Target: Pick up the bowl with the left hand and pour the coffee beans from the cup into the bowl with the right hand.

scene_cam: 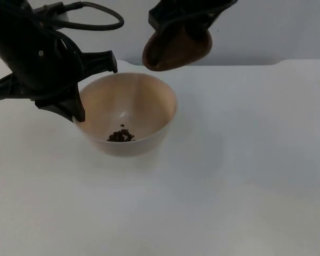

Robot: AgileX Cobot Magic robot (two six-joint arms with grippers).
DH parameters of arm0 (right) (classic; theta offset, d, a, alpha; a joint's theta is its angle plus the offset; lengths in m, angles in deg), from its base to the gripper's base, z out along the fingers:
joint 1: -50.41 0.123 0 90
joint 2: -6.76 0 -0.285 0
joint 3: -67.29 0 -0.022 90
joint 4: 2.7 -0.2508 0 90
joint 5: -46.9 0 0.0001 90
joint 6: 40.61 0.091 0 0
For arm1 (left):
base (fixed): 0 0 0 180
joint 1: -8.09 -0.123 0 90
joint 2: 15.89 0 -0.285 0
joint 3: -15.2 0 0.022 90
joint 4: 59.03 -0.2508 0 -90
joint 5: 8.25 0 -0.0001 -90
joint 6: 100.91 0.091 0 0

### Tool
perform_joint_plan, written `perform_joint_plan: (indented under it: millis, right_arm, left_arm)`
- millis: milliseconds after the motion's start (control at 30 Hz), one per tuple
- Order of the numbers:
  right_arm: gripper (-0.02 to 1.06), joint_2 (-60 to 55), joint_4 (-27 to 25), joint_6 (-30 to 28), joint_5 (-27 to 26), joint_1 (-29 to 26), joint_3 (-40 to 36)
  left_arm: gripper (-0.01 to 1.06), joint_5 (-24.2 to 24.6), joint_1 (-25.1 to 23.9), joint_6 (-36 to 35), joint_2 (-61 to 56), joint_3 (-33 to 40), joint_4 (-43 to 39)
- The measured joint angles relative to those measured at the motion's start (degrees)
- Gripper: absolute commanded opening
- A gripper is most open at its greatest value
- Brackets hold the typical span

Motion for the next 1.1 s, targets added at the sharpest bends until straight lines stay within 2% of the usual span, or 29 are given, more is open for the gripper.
perform_joint_plan:
  millis: [67, 100, 200, 367, 867, 967, 1100]
  right_arm:
    - [0.0, 0.0, -5.8, -2.6, 0.0, -2.3, 0.0]
    - [0.0, 0.0, -5.8, -2.6, 0.0, -2.3, 0.0]
    - [0.0, 0.0, -12.7, -5.6, 0.0, -5.2, 0.0]
    - [0.0, 0.0, -18.1, -7.6, 0.1, -7.9, 0.0]
    - [0.0, 0.0, -18.9, -8.4, 2.6, -9.9, -0.5]
    - [0.0, 0.0, -19.3, -8.4, 2.1, -10.3, -1.8]
    - [0.0, 0.0, -19.3, -7.9, -0.1, -11.0, -6.0]
  left_arm:
    - [0.0, 0.0, 0.0, 0.0, 0.0, 0.0, 0.0]
    - [0.0, 0.0, 0.0, 0.0, 0.0, 0.0, 0.0]
    - [0.0, 0.0, 0.0, 0.0, 0.0, 0.0, -0.1]
    - [0.0, 0.0, 0.0, 0.0, 0.0, 0.0, -0.6]
    - [0.0, 1.1, 0.0, 0.0, -0.1, 1.2, -4.5]
    - [0.0, 0.1, 0.0, -0.3, -0.1, 3.3, -4.7]
    - [0.0, -4.9, 0.0, -0.7, -0.1, 8.1, -4.9]
